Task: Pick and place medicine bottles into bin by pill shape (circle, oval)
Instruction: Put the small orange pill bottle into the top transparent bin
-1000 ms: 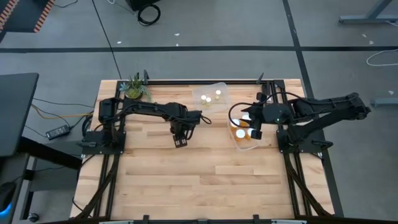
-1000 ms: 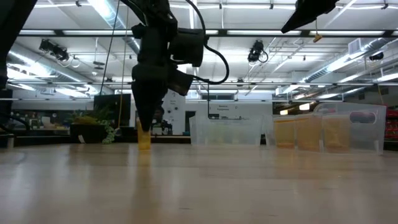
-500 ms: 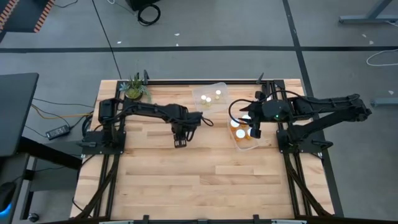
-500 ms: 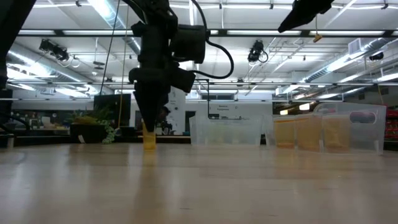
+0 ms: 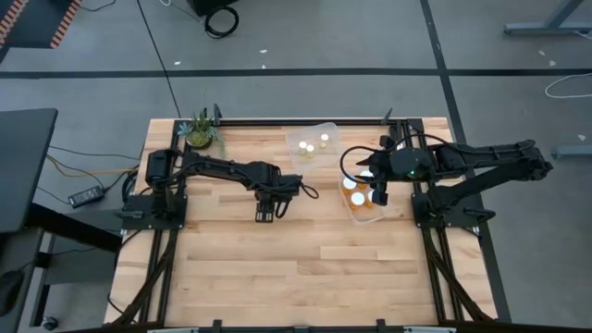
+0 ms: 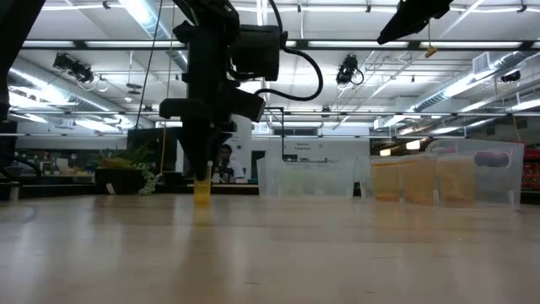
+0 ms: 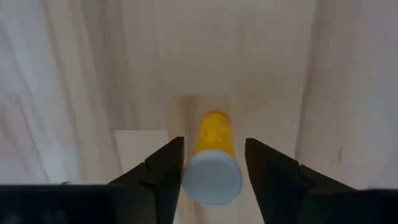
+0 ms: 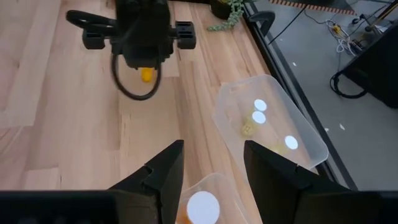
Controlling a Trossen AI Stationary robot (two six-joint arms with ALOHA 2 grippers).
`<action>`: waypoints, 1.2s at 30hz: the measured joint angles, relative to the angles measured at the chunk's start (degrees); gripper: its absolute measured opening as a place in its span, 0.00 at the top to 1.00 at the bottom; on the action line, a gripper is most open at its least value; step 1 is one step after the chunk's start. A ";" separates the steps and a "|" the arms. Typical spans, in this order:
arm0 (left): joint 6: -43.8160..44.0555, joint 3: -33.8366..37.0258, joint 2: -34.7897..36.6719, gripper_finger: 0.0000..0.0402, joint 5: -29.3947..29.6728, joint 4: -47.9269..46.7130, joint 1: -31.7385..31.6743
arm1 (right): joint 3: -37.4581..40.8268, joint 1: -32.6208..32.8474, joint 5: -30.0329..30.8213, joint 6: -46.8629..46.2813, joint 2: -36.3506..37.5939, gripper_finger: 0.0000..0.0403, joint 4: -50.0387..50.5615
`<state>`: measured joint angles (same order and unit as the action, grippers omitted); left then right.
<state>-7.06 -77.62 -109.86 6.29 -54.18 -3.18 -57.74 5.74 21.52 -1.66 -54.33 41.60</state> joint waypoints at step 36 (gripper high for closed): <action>3.49 0.00 1.29 0.31 6.03 -10.84 1.50 | 0.00 0.02 0.86 -8.58 -0.02 0.57 0.03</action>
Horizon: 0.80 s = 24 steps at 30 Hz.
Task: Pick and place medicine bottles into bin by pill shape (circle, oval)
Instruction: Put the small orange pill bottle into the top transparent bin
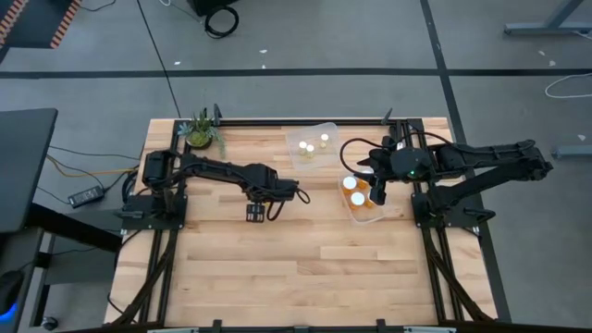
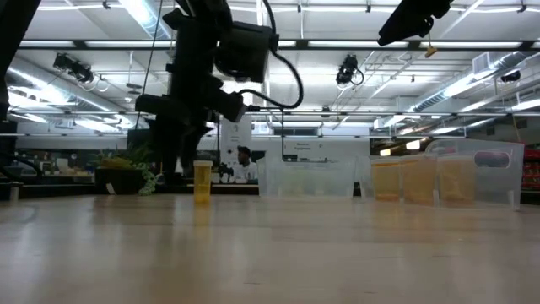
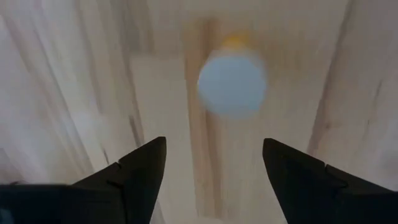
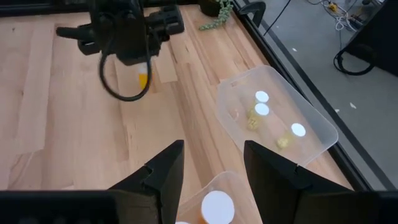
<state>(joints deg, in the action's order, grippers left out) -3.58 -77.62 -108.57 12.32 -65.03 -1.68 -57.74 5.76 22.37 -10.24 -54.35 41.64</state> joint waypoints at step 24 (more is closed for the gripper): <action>9.51 26.82 18.13 0.70 -0.56 22.38 3.84 | 0.00 -0.02 0.06 0.37 0.00 0.57 0.16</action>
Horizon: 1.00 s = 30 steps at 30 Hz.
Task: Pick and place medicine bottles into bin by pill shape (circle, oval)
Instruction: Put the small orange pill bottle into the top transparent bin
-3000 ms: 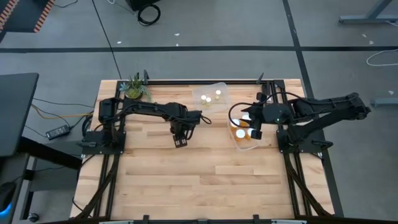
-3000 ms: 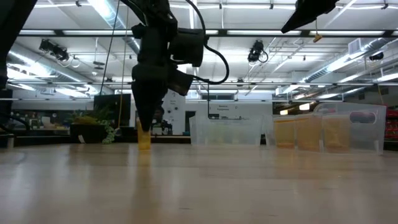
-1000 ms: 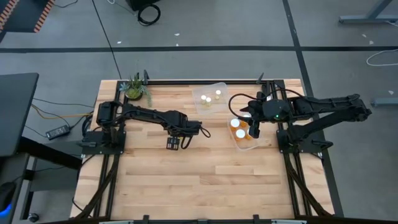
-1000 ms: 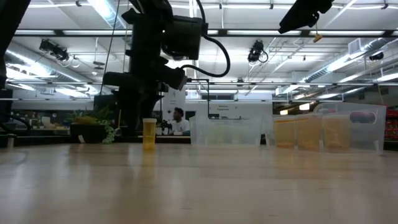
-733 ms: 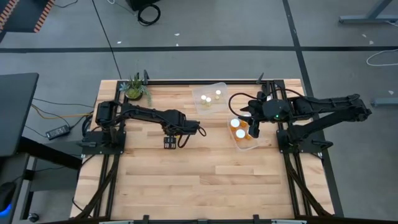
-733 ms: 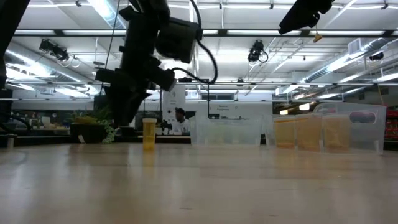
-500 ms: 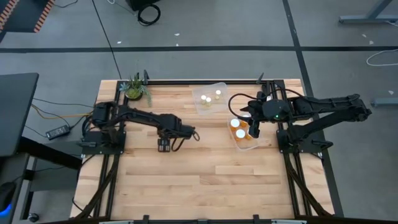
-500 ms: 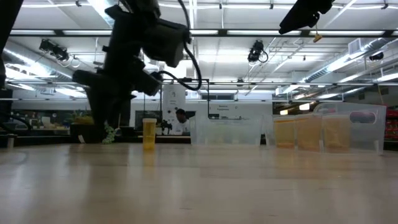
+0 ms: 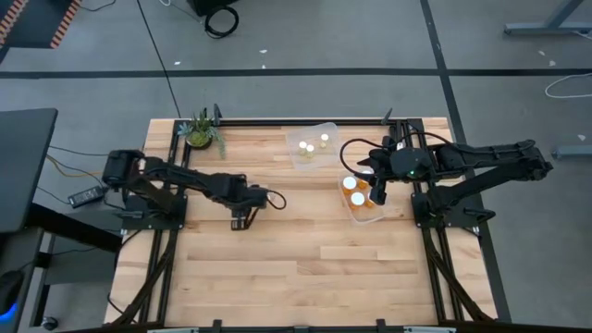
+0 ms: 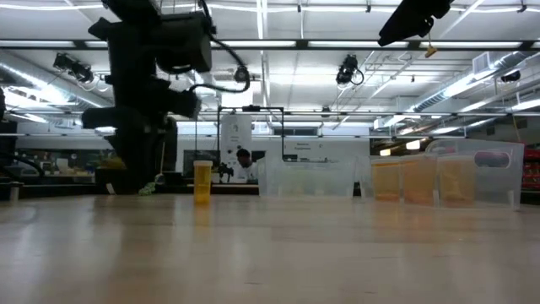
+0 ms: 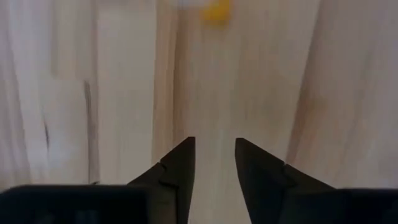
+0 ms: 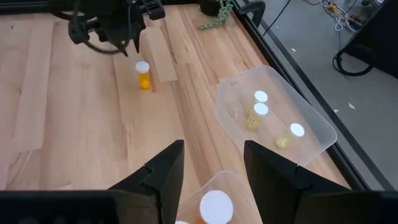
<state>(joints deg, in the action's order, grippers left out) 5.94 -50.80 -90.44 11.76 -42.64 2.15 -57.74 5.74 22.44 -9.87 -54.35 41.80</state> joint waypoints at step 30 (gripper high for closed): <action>2.40 8.45 1.56 0.84 0.01 32.23 -3.74 | 0.00 0.00 0.00 -0.15 0.00 0.57 -0.41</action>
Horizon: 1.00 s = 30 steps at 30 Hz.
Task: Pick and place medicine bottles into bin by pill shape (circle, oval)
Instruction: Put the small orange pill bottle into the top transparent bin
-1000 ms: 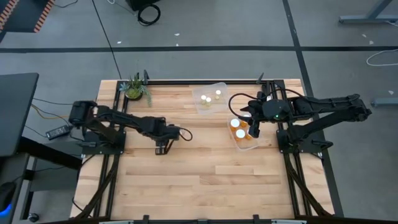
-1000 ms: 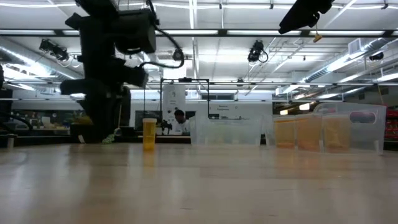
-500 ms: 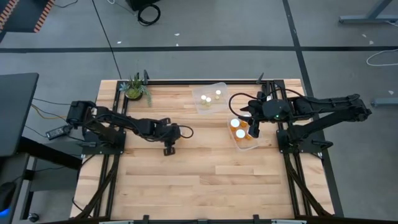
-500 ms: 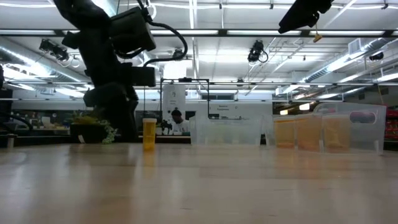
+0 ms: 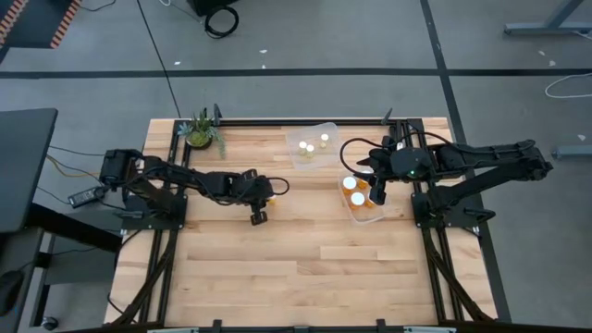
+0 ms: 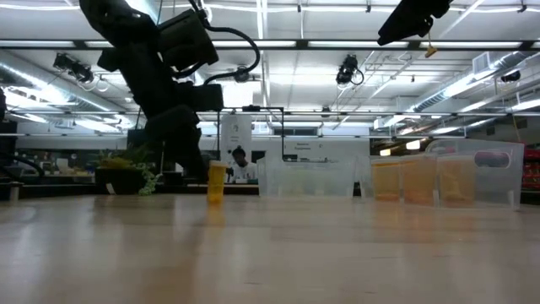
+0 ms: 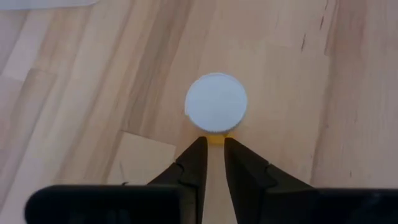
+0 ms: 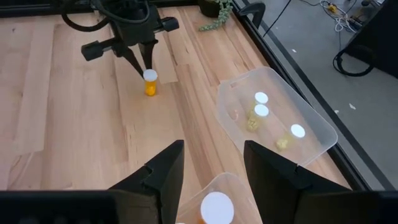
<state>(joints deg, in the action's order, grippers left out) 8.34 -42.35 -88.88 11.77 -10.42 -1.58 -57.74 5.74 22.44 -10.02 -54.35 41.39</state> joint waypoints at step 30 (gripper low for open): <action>4.98 -0.55 -4.66 0.54 1.94 6.34 -0.29 | 0.00 0.38 -0.14 -0.55 0.00 0.57 0.78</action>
<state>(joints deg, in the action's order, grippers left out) 13.32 -42.89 -93.54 13.71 -4.08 -1.87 -57.74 6.12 22.30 -10.57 -54.35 42.16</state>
